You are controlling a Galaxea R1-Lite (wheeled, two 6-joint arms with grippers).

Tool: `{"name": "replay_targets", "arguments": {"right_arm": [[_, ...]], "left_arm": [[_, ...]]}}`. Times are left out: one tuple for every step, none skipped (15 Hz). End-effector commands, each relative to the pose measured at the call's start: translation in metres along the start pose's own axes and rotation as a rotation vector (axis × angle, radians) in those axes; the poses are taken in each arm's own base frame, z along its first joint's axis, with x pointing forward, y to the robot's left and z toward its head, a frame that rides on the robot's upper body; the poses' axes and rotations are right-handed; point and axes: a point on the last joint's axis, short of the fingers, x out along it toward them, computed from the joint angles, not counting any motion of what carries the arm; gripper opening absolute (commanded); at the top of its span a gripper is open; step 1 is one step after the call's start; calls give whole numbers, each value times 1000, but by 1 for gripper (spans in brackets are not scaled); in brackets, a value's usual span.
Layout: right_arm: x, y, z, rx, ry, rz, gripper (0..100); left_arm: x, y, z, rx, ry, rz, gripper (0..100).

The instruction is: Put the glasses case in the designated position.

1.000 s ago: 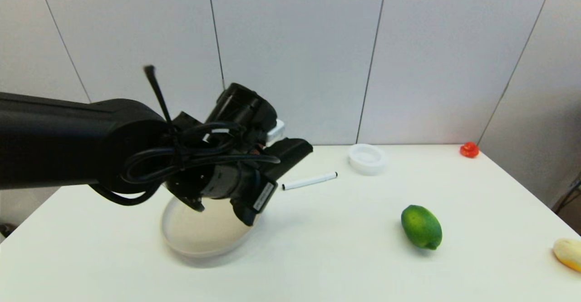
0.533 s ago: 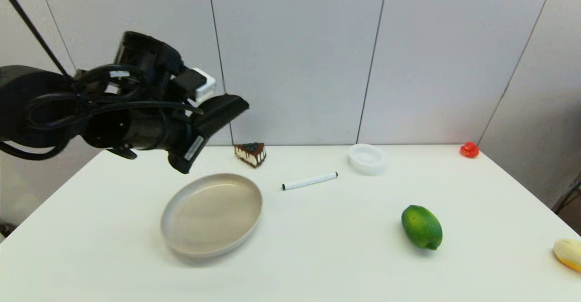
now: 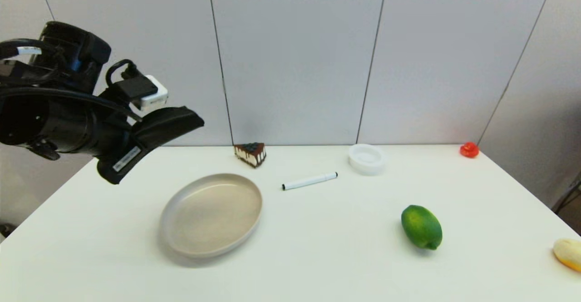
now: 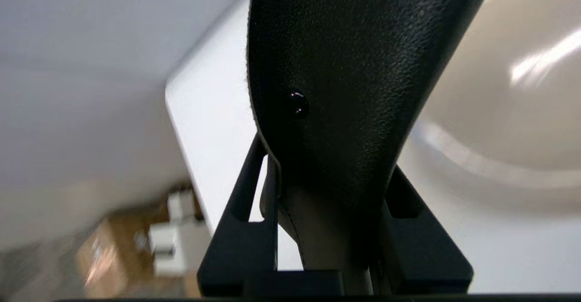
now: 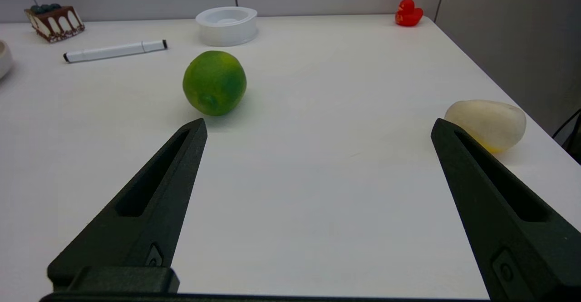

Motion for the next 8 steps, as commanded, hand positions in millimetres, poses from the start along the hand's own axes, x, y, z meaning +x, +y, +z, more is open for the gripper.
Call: {"name": "replay_targets", "arguments": {"right_arm": [[0, 0, 0, 0, 0, 0, 100], [0, 0, 0, 0, 0, 0, 100], [0, 0, 0, 0, 2, 0, 100], [0, 0, 0, 0, 0, 0, 100], [0, 0, 0, 0, 0, 0, 100], [0, 0, 0, 0, 0, 0, 100], [0, 0, 0, 0, 0, 0, 100], [0, 0, 0, 0, 0, 0, 100]], "left_arm": [[1, 2, -27, -19, 102, 10, 0], [5, 3, -32, -33, 130, 24, 0], [11, 5, -36, -57, 156, 28, 0], [20, 5, -37, -101, 178, 24, 0], [28, 4, -37, -161, 201, 21, 0], [38, 3, -37, -229, 227, 28, 0], [47, 5, -38, -276, 251, 49, 0], [55, 6, -40, -302, 265, 55, 0]]}}
